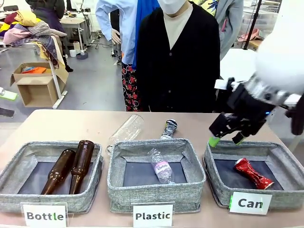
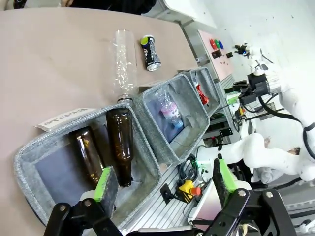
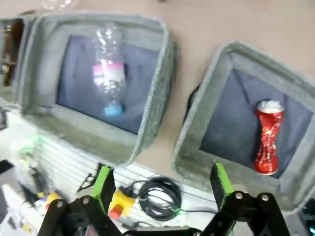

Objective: Sort the can waste into the basket.
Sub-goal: Pick up the can waste from the table and place it in the right Fabric basket.

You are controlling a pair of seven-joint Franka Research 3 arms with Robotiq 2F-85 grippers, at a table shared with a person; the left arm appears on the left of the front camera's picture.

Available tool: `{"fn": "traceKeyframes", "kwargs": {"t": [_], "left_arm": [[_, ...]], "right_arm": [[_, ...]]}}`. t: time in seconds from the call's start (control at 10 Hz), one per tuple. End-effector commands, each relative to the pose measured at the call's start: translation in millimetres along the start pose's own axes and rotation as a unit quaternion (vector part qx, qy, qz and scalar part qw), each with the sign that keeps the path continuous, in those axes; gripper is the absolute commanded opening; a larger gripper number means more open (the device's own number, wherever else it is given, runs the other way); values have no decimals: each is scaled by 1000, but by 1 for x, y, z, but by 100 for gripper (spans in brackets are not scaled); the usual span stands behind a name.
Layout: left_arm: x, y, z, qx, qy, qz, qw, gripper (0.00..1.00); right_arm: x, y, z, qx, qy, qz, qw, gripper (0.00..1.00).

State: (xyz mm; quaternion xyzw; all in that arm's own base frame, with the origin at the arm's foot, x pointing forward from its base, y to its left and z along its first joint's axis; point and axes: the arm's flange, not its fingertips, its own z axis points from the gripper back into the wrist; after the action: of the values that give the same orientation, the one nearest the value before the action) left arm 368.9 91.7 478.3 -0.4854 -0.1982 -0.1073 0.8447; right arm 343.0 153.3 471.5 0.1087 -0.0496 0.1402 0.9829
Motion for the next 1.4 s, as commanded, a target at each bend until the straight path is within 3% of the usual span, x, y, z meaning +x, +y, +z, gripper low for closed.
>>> {"fn": "traceKeyframes", "kwargs": {"t": [0.0, 0.1, 0.2, 0.4, 0.5, 0.8, 1.1, 1.3], "left_arm": [[-3, 0, 1, 0, 0, -10, 1000, 100], [-3, 0, 1, 0, 0, -10, 1000, 100], [-3, 0, 1, 0, 0, -10, 1000, 100], [-3, 0, 1, 0, 0, -10, 1000, 100], [-3, 0, 1, 0, 0, -10, 1000, 100], [-3, 0, 1, 0, 0, -10, 1000, 100], [-3, 0, 1, 0, 0, -10, 1000, 100], [-3, 0, 1, 0, 0, -10, 1000, 100]], "right_arm": [[5, -9, 1, -58, -21, -14, 998, 100], [-13, -24, 11, -51, -41, -10, 998, 100], [4, 2, -4, -32, -4, 6, 999, 100], [1, -11, 2, -46, -15, 7, 999, 100], [7, -7, 1, -53, -33, -62, 996, 100], [63, 44, -8, -116, -93, -143, 978, 100], [134, 77, -38, -139, -86, -147, 976, 100], [155, 81, -49, -149, -85, -136, 976, 100]]}}
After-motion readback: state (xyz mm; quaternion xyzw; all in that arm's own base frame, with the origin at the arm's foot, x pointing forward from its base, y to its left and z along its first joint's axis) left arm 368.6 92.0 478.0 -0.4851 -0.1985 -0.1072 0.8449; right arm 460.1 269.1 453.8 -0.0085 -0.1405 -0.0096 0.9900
